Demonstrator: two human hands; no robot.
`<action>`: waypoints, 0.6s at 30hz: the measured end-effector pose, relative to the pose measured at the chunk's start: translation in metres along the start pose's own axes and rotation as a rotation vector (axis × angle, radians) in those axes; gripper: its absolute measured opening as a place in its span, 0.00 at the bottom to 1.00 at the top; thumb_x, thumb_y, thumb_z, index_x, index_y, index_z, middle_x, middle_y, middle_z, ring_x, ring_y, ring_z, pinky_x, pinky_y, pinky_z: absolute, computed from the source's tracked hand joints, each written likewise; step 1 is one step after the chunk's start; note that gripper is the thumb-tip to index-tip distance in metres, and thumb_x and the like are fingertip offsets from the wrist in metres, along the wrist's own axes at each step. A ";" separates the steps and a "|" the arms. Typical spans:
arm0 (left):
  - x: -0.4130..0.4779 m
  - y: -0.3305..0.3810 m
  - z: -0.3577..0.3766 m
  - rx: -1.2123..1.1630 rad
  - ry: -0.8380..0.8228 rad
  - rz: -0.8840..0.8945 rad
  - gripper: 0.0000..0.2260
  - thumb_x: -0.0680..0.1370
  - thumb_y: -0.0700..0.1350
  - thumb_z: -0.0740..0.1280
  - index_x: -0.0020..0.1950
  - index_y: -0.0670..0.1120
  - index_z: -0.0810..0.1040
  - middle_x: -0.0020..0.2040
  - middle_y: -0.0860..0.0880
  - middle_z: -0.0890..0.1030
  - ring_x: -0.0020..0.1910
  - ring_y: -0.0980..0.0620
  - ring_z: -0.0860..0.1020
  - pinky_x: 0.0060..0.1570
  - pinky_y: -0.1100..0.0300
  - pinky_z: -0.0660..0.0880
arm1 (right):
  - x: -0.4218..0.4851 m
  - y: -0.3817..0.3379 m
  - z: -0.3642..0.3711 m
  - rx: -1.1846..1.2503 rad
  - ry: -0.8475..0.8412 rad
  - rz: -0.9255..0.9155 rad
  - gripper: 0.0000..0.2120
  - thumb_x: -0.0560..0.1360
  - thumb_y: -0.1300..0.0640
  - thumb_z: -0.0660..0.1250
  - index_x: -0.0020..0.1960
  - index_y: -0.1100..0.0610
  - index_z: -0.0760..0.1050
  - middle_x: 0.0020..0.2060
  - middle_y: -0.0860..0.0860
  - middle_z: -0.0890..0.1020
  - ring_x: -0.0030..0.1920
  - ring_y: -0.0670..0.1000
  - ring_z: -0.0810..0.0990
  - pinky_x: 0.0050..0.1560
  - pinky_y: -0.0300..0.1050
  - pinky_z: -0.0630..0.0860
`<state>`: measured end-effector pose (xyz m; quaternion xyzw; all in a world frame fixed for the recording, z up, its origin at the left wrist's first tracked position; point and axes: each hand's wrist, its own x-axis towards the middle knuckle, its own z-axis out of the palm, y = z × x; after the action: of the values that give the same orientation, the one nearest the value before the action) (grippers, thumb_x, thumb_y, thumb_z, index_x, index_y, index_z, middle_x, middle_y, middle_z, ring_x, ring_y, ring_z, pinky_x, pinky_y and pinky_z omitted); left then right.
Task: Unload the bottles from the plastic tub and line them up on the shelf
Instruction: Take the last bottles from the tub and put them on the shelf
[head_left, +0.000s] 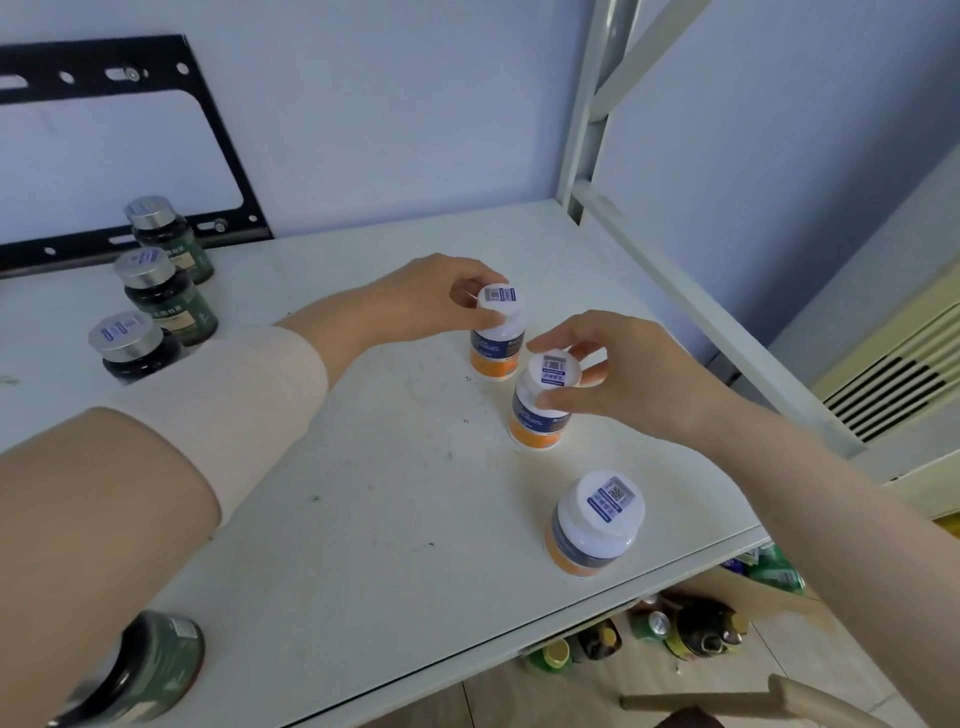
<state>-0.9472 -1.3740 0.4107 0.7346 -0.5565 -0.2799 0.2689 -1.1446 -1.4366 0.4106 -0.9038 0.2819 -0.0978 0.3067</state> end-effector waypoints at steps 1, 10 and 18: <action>-0.001 0.000 0.001 0.004 0.002 -0.003 0.18 0.73 0.45 0.69 0.63 0.50 0.74 0.59 0.51 0.79 0.56 0.53 0.78 0.61 0.57 0.73 | 0.000 0.000 0.000 0.008 -0.005 0.002 0.18 0.67 0.53 0.74 0.55 0.48 0.77 0.51 0.47 0.78 0.48 0.44 0.75 0.46 0.32 0.73; -0.029 0.018 -0.010 0.168 0.086 0.043 0.30 0.75 0.53 0.65 0.74 0.49 0.59 0.73 0.51 0.65 0.70 0.53 0.66 0.66 0.61 0.62 | -0.023 -0.018 -0.026 -0.015 0.190 0.090 0.20 0.73 0.48 0.66 0.63 0.52 0.72 0.58 0.45 0.77 0.57 0.45 0.75 0.58 0.37 0.70; -0.115 0.086 -0.004 0.378 0.182 0.422 0.24 0.78 0.50 0.62 0.72 0.49 0.62 0.72 0.51 0.66 0.71 0.51 0.64 0.67 0.61 0.59 | -0.129 -0.047 -0.036 -0.120 0.491 0.256 0.20 0.75 0.49 0.64 0.65 0.54 0.71 0.63 0.51 0.77 0.63 0.52 0.74 0.65 0.46 0.68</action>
<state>-1.0272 -1.2831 0.4874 0.6618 -0.7127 -0.0425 0.2285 -1.2423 -1.3509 0.4675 -0.8267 0.4649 -0.2573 0.1849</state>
